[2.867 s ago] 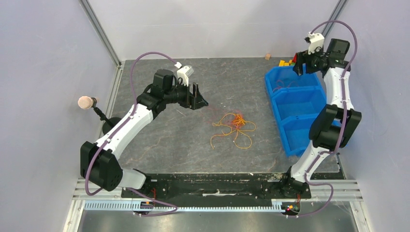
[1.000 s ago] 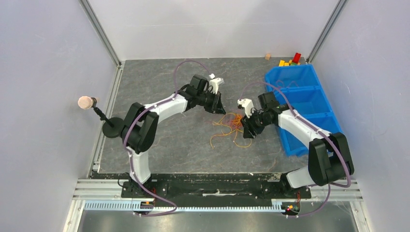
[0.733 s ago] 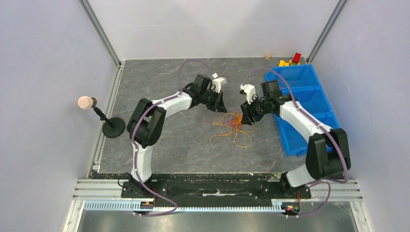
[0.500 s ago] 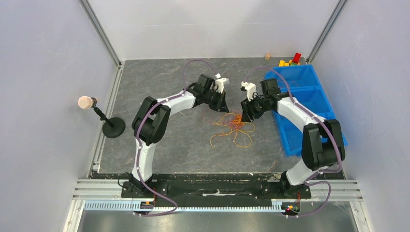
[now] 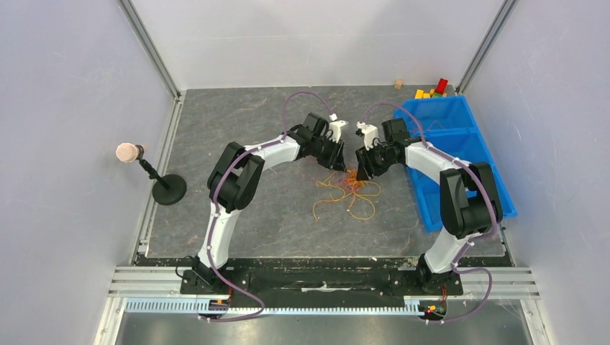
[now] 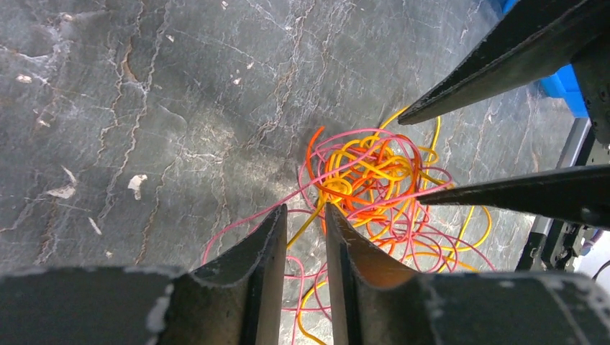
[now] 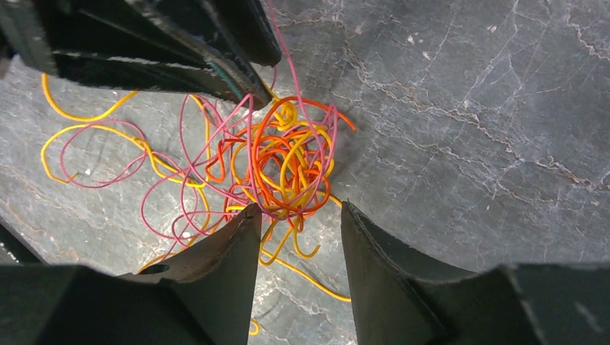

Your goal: Untangle the cables

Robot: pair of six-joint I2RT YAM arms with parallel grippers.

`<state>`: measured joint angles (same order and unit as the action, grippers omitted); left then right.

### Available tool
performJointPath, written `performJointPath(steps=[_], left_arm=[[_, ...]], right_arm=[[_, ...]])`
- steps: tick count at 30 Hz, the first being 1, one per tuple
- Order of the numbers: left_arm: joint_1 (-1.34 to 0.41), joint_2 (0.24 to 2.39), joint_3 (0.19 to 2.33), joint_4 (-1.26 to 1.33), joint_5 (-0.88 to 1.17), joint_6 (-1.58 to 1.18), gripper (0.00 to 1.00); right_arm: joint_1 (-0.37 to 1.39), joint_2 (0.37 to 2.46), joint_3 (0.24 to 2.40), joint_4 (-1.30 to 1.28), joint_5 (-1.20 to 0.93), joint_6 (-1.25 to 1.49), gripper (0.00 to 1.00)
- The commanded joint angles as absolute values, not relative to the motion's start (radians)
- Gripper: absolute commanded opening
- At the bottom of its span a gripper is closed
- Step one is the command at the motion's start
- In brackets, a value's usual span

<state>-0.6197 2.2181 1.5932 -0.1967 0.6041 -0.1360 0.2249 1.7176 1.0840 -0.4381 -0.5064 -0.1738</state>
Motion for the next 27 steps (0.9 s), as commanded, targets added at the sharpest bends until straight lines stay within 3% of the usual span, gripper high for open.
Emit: performJointPath(steps=[1, 4, 9, 13, 17, 27], left_arm=[[-0.624, 2.226, 1.623, -0.194, 0.635, -0.104, 0.35], [-0.628, 2.230, 1.622, -0.187, 0.655, -0.109, 0.41], [-0.635, 2.245, 1.635, -0.202, 0.641, -0.102, 0.32], [-0.635, 2.228, 1.630, -0.214, 0.633, -0.087, 0.17], [-0.631, 2.157, 1.618, -0.237, 0.630, -0.063, 0.03], [-0.540, 1.807, 1.578, -0.255, 0.717, -0.157, 0.02]], right_arm=[[0.224, 1.739, 1.110, -0.380, -0.491, -0.156, 0.46], [0.225, 1.741, 1.106, -0.375, -0.486, -0.160, 0.42], [0.224, 1.731, 1.094, -0.367, -0.483, -0.167, 0.36], [0.224, 1.729, 1.085, -0.364, -0.470, -0.179, 0.21], [0.221, 1.731, 1.074, -0.364, -0.441, -0.199, 0.00], [0.213, 1.722, 1.022, -0.365, -0.322, -0.267, 0.00]])
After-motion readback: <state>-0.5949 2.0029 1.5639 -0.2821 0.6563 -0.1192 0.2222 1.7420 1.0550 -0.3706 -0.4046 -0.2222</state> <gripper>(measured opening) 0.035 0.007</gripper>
